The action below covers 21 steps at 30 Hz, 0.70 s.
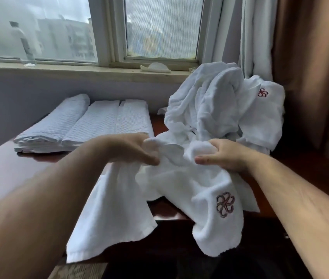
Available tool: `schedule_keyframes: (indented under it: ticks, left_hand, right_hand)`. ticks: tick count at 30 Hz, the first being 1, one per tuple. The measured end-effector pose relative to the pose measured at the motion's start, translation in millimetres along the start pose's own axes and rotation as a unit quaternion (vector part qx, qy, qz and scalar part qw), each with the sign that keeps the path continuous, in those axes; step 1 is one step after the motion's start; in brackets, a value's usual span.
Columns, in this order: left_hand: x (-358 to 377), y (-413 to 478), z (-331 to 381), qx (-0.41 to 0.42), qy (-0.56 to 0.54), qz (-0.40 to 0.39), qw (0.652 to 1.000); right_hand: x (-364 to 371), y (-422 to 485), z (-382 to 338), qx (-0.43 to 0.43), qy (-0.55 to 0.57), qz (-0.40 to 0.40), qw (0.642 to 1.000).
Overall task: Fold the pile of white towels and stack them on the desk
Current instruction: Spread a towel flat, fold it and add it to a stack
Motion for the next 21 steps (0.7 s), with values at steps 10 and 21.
schedule_keyframes:
  ticks: [10, 21]
  left_hand:
    - [-23.0, -17.9, 16.2, -0.019, 0.444, 0.391, 0.806]
    - [39.7, -16.2, -57.6, -0.122, 0.533, 0.050, 0.836]
  right_hand:
    - [-10.3, -8.4, -32.6, -0.060, -0.319, 0.341, 0.882]
    - [92.0, -3.0, -4.6, 0.056, -0.316, -0.011, 0.947]
Point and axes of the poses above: each hand's wrist, its own y-axis towards the middle knuckle, its own x-axis out of the palm, z = x × y, the point moved 10 cm from there along y, towards the middle knuckle, and after that the axes turned 12 degrees about y, right-handed, at the moved point
